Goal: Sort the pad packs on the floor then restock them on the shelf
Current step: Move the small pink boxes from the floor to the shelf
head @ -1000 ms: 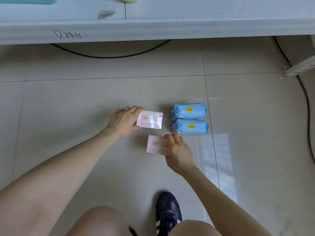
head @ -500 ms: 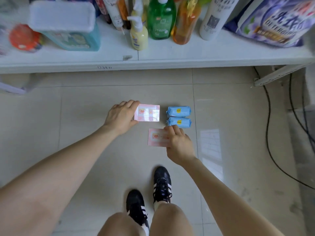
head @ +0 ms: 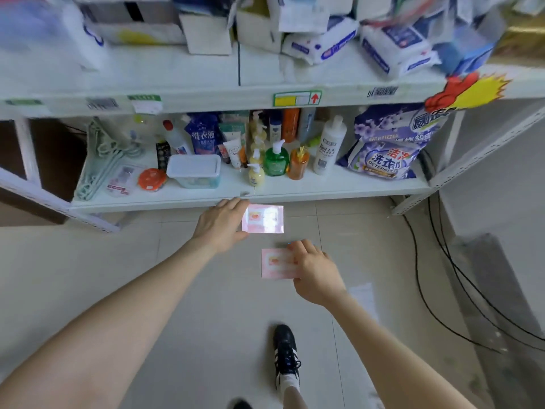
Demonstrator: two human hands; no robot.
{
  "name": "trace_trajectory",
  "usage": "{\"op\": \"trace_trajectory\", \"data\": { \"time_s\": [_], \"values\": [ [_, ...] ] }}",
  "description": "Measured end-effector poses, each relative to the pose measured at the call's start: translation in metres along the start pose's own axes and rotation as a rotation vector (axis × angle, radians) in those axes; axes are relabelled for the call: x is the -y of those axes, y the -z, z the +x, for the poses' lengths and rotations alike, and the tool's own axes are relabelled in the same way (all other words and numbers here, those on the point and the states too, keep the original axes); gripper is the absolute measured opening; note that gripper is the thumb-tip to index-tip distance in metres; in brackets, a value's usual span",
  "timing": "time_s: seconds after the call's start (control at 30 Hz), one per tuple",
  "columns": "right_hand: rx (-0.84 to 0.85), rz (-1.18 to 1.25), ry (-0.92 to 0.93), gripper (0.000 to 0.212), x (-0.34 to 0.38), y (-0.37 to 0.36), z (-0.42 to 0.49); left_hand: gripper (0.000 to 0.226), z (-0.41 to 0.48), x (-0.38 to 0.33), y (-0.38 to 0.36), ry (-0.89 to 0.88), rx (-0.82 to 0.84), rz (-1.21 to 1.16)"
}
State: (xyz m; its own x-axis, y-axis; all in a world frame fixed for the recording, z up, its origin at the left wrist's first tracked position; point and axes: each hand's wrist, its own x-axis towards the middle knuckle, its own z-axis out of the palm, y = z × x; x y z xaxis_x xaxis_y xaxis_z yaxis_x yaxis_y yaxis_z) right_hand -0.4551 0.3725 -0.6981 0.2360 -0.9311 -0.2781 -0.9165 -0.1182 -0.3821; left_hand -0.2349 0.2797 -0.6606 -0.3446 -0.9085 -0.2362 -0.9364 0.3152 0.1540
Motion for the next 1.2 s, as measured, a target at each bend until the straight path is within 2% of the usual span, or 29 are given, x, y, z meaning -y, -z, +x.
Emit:
{"op": "trace_trajectory", "data": {
  "time_s": [0.27,0.47,0.7,1.03,1.2],
  "values": [
    [-0.083,0.022,0.016,0.056,0.067,0.112,-0.058,0.067,-0.074,-0.014,0.132,-0.039,-0.137,0.014],
    [-0.158,-0.007,0.106,0.055,0.119,0.197,-0.088,0.071,-0.121,-0.017,0.228,-0.034,-0.220,0.022],
    [-0.196,-0.026,0.199,0.064,0.175,0.301,-0.106,0.073,-0.162,-0.013,0.341,-0.018,-0.333,-0.011],
    [-0.319,-0.073,0.364,0.067,0.250,0.415,-0.129,0.066,-0.214,0.001,0.466,-0.033,-0.484,-0.070],
    [-0.377,-0.057,0.429,0.066,0.276,0.452,-0.135,0.072,-0.239,0.010,0.515,-0.014,-0.549,-0.093]
  ]
}}
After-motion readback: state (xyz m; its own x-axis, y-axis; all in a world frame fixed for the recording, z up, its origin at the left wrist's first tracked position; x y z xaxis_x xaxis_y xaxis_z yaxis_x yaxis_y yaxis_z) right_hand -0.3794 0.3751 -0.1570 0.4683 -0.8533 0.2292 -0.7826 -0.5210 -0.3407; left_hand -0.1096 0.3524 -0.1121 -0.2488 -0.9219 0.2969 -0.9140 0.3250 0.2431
